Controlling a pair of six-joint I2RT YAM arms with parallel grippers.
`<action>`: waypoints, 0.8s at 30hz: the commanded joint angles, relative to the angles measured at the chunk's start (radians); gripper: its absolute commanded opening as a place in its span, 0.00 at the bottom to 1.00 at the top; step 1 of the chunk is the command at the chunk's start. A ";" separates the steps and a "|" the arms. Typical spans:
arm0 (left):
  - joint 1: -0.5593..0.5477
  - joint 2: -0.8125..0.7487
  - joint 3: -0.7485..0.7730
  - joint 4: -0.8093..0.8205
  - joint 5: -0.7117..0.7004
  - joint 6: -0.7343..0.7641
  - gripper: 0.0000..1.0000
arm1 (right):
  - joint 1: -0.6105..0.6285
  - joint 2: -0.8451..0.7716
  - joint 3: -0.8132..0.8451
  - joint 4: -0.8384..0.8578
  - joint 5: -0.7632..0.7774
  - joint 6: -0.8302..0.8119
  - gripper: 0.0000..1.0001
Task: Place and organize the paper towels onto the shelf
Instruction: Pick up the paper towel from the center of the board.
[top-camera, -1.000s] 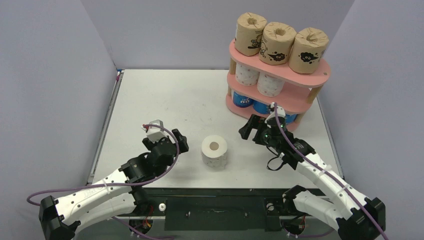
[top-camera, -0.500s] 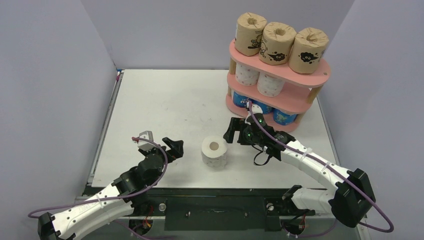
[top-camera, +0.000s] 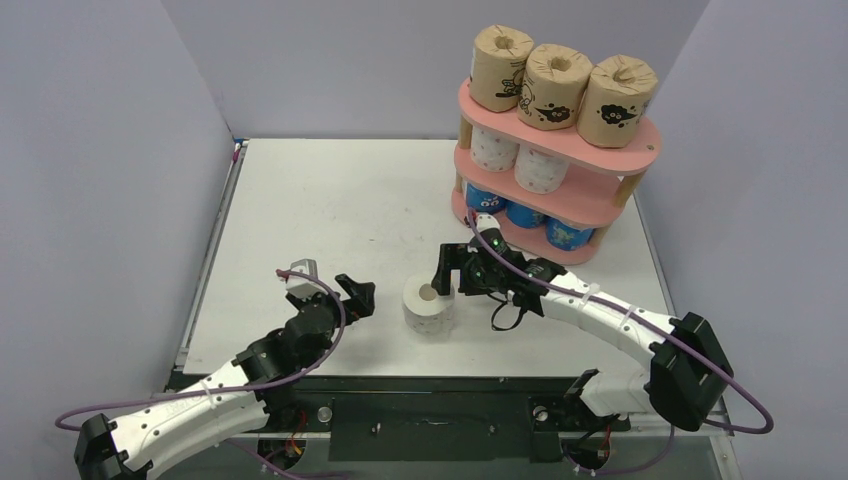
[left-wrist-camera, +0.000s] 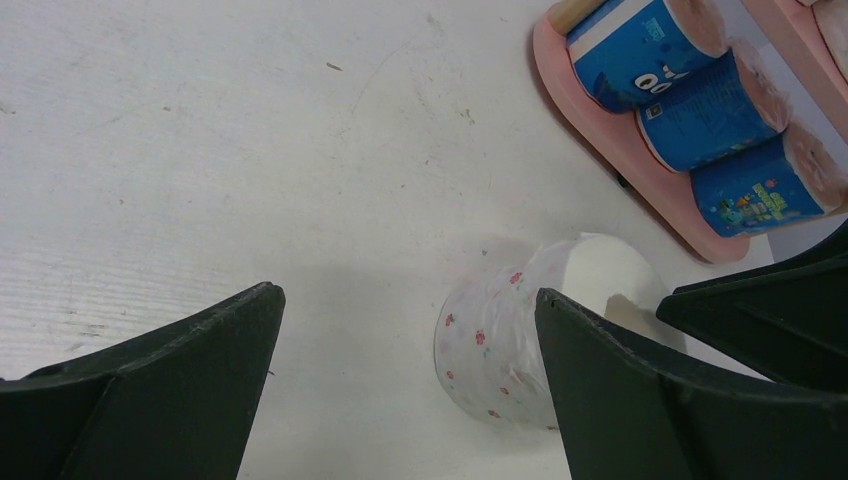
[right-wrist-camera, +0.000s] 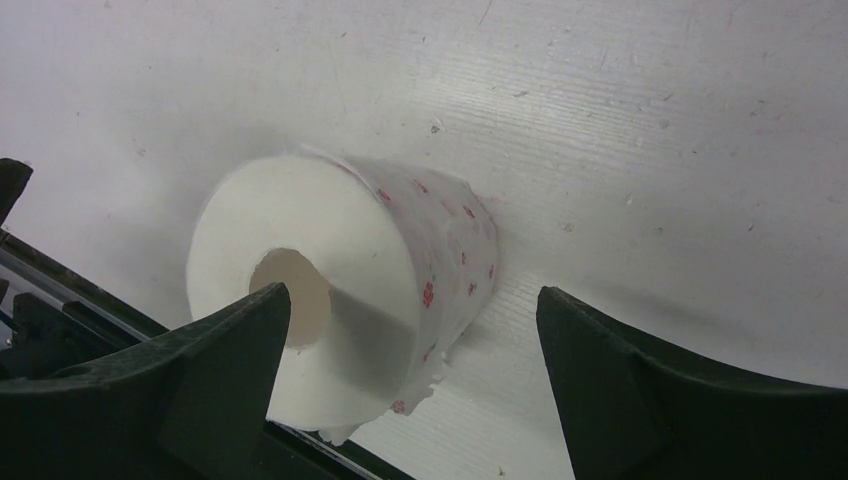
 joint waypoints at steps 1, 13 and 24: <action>0.006 0.004 0.010 0.053 0.022 0.009 0.96 | 0.024 0.019 0.053 -0.005 0.020 -0.031 0.88; 0.008 0.029 0.002 0.084 0.057 -0.003 0.96 | 0.048 0.078 0.074 -0.077 0.039 -0.069 0.77; 0.008 0.078 0.010 0.138 0.086 -0.007 0.96 | 0.057 0.061 0.064 -0.069 0.075 -0.033 0.36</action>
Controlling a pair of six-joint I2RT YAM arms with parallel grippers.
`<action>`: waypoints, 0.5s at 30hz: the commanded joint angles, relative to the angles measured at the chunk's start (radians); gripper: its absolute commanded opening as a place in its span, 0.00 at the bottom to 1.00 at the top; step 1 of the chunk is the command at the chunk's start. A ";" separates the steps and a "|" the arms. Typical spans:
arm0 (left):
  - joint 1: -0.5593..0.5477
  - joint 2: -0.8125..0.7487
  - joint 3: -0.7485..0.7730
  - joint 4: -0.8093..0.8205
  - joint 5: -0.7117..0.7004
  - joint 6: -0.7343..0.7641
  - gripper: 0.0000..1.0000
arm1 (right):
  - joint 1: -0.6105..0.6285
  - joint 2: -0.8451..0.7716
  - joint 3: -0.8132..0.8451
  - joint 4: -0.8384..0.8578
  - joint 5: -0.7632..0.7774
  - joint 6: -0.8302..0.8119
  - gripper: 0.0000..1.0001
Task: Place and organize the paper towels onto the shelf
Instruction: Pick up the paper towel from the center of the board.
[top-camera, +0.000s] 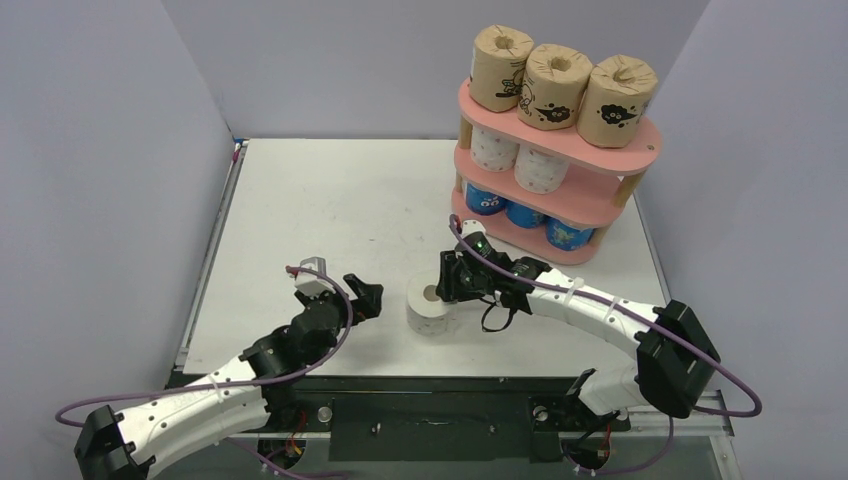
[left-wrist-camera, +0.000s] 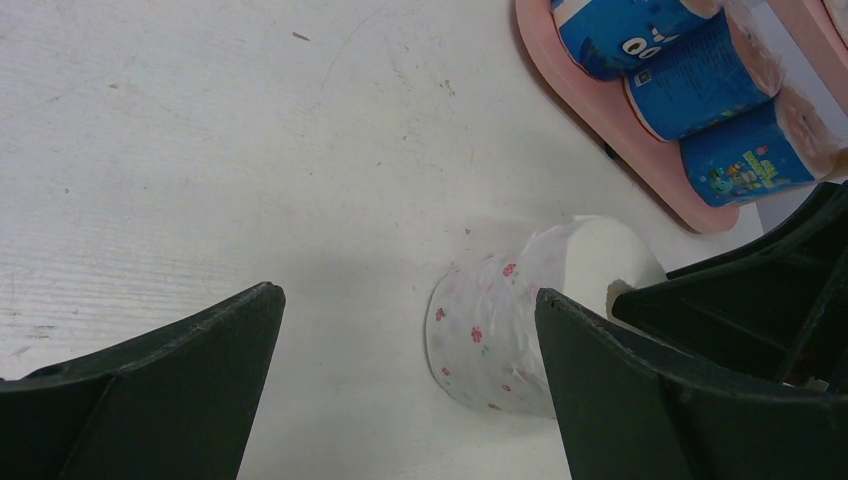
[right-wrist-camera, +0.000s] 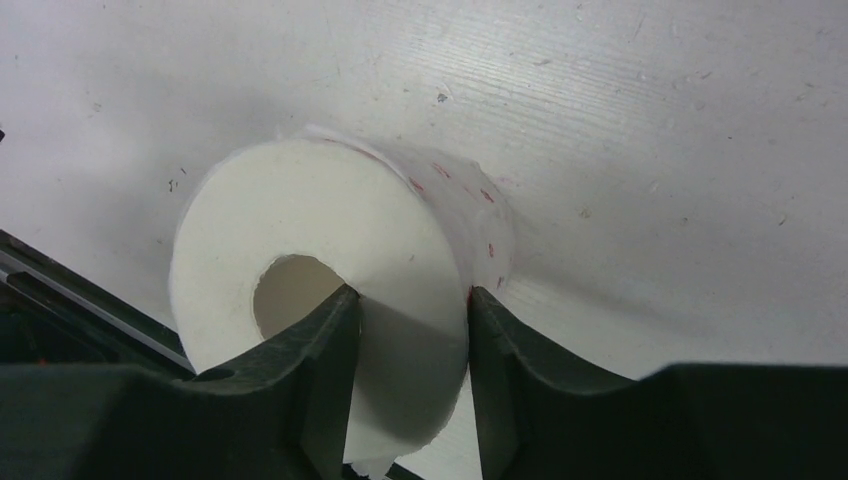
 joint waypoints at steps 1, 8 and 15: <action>0.004 0.017 0.013 0.098 0.020 0.000 0.96 | -0.003 -0.037 0.018 -0.033 0.077 0.008 0.33; 0.006 0.103 0.087 0.213 0.034 0.064 0.96 | -0.120 -0.288 0.083 -0.245 0.214 -0.001 0.31; 0.019 0.295 0.216 0.355 0.106 0.079 0.96 | -0.313 -0.438 0.250 -0.477 0.358 -0.034 0.30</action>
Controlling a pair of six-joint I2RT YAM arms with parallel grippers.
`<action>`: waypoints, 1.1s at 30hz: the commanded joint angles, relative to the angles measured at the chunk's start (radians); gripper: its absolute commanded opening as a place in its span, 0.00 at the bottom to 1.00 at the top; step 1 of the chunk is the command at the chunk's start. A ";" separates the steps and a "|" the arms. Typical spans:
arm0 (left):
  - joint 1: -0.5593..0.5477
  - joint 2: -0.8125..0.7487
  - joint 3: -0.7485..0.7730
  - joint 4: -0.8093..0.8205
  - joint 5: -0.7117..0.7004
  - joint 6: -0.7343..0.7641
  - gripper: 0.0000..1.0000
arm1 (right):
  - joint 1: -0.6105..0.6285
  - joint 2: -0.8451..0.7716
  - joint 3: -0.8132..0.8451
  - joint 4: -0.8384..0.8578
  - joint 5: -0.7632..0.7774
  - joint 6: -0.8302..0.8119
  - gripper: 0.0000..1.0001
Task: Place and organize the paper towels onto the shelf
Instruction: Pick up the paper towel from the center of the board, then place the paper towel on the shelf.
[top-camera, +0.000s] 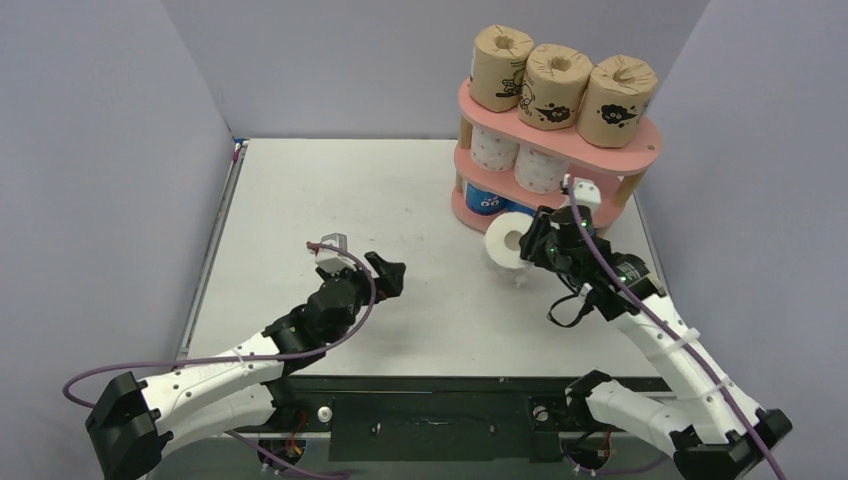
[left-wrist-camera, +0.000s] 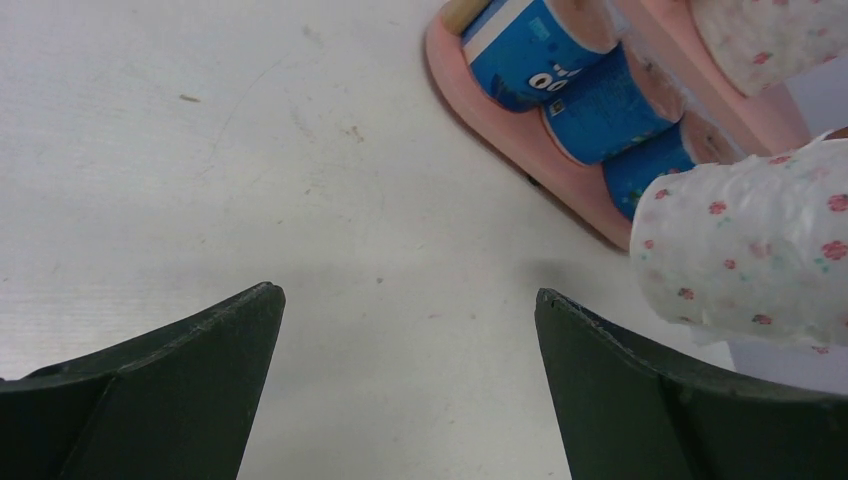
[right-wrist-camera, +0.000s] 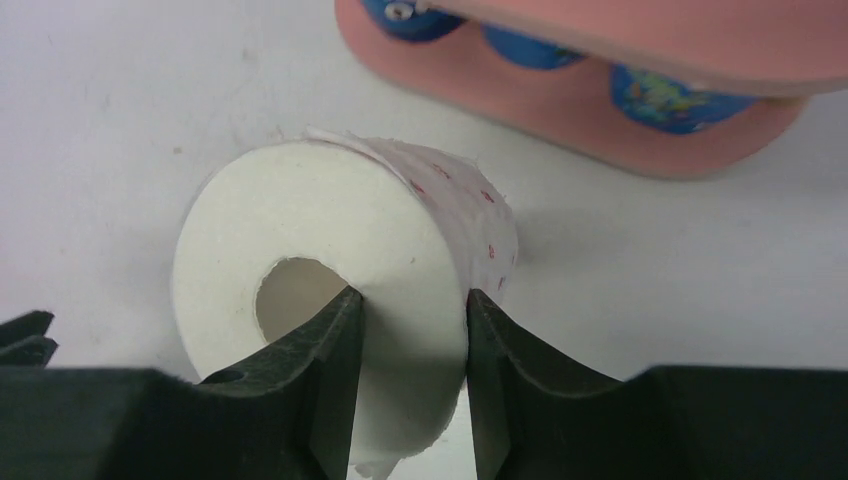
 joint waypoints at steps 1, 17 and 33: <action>0.013 0.104 0.147 0.181 0.070 0.021 0.96 | -0.127 -0.093 0.129 -0.153 0.137 -0.021 0.30; 0.032 0.453 0.431 0.438 0.258 0.008 0.97 | -0.467 -0.122 0.290 -0.147 0.171 0.034 0.29; 0.059 0.851 0.646 0.955 0.547 0.242 0.96 | -0.534 -0.036 0.249 -0.012 0.158 0.116 0.28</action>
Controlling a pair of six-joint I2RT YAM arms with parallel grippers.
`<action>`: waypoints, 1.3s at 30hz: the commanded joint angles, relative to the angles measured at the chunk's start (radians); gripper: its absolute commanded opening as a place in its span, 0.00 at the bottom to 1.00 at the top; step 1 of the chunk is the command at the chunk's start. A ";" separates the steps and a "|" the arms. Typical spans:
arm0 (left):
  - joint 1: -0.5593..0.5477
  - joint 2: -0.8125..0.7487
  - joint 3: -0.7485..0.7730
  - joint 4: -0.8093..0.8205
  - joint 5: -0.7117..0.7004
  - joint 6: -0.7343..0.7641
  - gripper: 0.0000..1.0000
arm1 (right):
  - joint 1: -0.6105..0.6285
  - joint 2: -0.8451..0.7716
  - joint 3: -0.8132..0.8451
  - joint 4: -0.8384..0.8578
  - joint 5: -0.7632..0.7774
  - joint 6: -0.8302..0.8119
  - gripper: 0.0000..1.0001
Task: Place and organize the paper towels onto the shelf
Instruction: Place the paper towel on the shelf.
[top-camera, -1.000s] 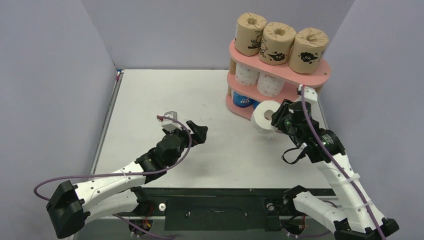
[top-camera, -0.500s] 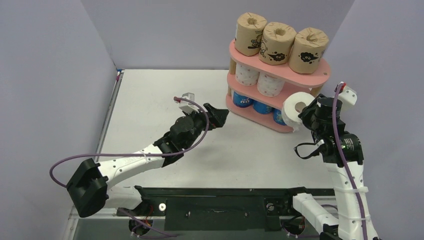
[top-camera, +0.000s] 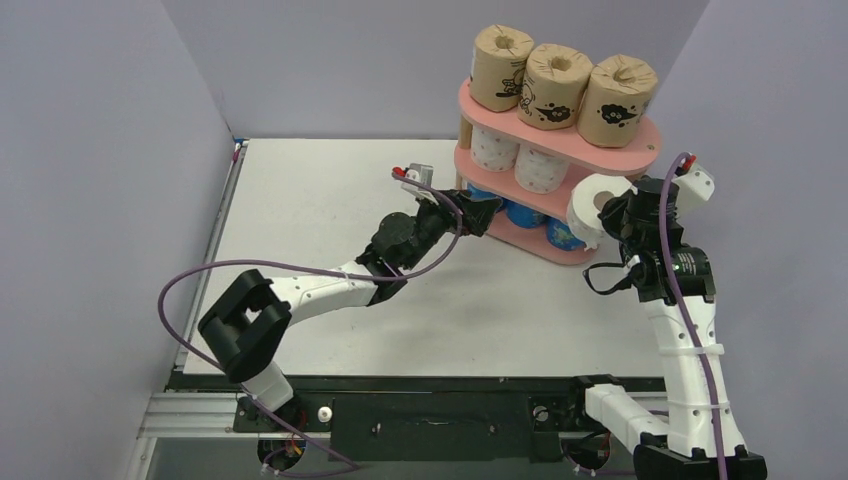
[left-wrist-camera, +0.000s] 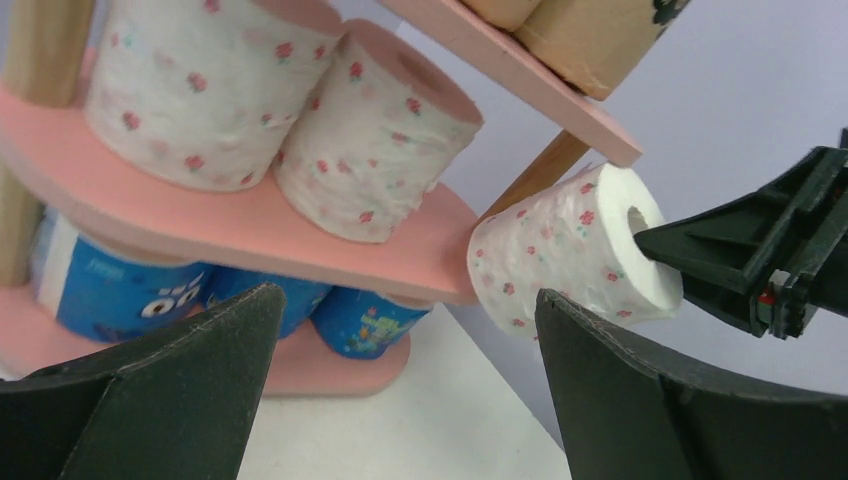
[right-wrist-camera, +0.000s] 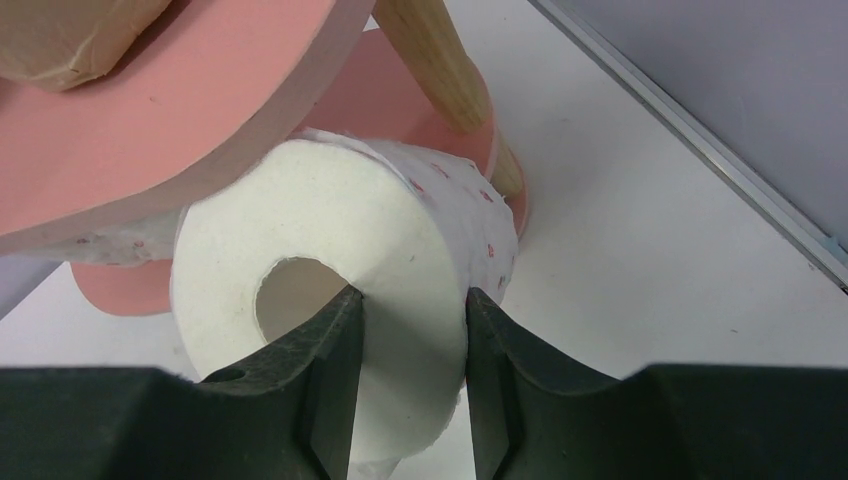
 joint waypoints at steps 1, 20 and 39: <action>0.009 0.103 0.086 0.260 0.139 0.107 0.96 | -0.018 0.010 -0.001 0.111 0.011 0.045 0.28; -0.005 0.381 0.319 0.313 0.354 0.246 0.97 | -0.060 0.035 -0.081 0.211 -0.069 0.136 0.28; -0.058 0.513 0.502 0.215 0.446 0.306 1.00 | -0.097 0.069 -0.051 0.246 -0.107 0.176 0.29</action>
